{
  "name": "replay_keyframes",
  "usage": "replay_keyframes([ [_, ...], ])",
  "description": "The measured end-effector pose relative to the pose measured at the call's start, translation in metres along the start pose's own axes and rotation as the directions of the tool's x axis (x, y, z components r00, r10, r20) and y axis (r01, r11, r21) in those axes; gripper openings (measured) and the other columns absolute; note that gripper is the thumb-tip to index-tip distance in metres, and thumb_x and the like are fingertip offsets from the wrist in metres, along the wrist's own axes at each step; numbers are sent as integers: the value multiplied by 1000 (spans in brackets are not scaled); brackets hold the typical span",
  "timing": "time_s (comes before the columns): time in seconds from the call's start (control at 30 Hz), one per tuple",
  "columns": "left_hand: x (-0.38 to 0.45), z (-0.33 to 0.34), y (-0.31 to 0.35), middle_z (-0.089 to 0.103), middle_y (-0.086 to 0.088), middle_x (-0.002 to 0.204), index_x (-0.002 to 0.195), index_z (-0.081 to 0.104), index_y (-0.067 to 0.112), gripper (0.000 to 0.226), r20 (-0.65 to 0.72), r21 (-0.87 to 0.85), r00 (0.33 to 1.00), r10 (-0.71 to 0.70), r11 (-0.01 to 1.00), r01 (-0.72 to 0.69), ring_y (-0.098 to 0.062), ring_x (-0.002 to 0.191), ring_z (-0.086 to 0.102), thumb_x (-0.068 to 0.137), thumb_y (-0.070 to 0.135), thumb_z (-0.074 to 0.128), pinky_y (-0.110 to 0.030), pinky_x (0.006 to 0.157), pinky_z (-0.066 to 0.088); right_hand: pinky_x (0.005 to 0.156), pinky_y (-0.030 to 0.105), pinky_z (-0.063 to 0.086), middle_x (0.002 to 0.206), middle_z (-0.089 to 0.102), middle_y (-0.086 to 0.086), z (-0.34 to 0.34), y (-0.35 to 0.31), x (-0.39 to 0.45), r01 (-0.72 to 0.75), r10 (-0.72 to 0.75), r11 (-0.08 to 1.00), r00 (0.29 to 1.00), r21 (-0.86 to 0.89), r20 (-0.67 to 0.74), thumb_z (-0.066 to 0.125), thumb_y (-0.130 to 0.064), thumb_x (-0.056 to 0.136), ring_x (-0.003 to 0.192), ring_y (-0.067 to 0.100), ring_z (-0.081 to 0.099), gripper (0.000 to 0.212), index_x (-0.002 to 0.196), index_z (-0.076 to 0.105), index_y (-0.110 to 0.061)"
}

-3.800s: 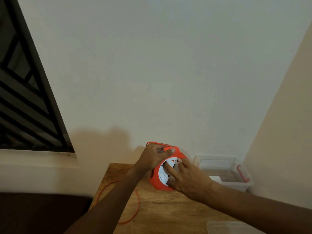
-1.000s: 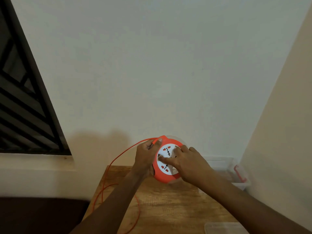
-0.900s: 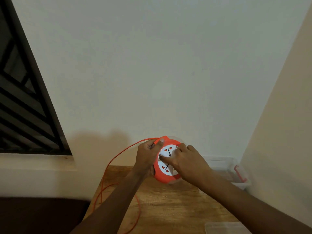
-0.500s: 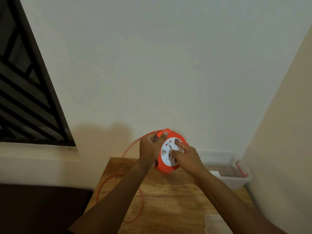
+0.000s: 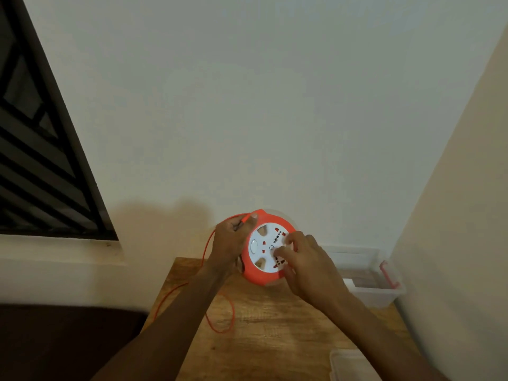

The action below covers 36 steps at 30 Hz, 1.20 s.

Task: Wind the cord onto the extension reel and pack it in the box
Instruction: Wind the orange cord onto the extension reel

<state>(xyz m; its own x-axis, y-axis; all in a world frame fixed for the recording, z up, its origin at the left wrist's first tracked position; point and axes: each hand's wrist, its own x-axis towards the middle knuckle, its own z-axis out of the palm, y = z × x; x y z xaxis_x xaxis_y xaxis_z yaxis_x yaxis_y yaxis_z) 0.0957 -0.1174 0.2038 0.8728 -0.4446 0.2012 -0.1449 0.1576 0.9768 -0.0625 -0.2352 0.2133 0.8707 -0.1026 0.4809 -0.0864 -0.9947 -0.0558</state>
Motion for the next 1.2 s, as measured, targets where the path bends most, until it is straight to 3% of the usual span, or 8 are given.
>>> replay_keyframes([
  [0.23,-10,7,-2,83,14,94,100,77,37,8,156,105,986,67,991,-84,-9,84,79,95,36,70,-21,69,63,85,48,54,137,52,14,0,-4,4,265,-220,950,943,-164,248,79,-26,75,116,36,53,42,114,65,-33],
  [0.57,-8,9,7,79,24,89,98,72,41,7,187,142,981,51,987,-78,-9,83,79,94,35,72,-18,66,61,75,43,50,96,68,14,-10,1,10,373,-329,829,928,-416,175,81,-37,72,93,35,62,57,125,59,-37],
  [0.77,-8,15,18,80,23,89,101,74,39,9,172,30,983,63,997,-70,-8,83,79,93,36,72,-18,63,60,73,44,52,99,73,13,-3,7,9,183,-172,915,983,-361,61,77,-49,70,84,34,67,68,130,53,-29],
  [0.9,-13,24,16,84,1,95,97,80,28,9,58,-125,998,24,992,-17,-23,85,81,95,30,72,-31,66,65,87,42,48,106,74,1,-1,-1,14,-293,293,956,956,-23,-27,45,-64,88,94,24,68,57,134,50,-31],
  [0.97,-12,28,15,84,1,94,96,80,27,8,6,-131,1000,27,991,-26,-24,85,81,95,31,73,-39,70,67,92,37,50,128,64,0,-3,-7,19,-535,543,755,834,379,95,54,-52,91,109,20,62,51,137,49,-30],
  [1.03,-9,28,14,83,6,90,92,79,30,6,-33,-65,997,65,996,-67,-22,83,81,93,33,74,-40,72,67,79,26,53,134,59,2,-6,-12,23,-665,596,283,687,691,416,67,-33,89,105,16,60,57,142,46,-26],
  [1.1,-6,26,12,83,6,86,90,79,29,8,-55,-73,997,55,996,-59,-21,78,81,93,34,74,-38,69,67,58,22,46,113,72,8,-16,-18,22,-671,470,-210,569,711,675,70,-26,87,71,9,58,52,135,50,-22],
  [1.2,-5,23,11,83,0,84,86,81,27,13,-56,-120,998,2,993,-9,-23,75,81,94,34,73,-36,64,67,52,23,41,98,75,12,-21,-24,17,-631,414,-332,570,701,709,76,-23,79,58,8,58,46,120,60,-12],
])
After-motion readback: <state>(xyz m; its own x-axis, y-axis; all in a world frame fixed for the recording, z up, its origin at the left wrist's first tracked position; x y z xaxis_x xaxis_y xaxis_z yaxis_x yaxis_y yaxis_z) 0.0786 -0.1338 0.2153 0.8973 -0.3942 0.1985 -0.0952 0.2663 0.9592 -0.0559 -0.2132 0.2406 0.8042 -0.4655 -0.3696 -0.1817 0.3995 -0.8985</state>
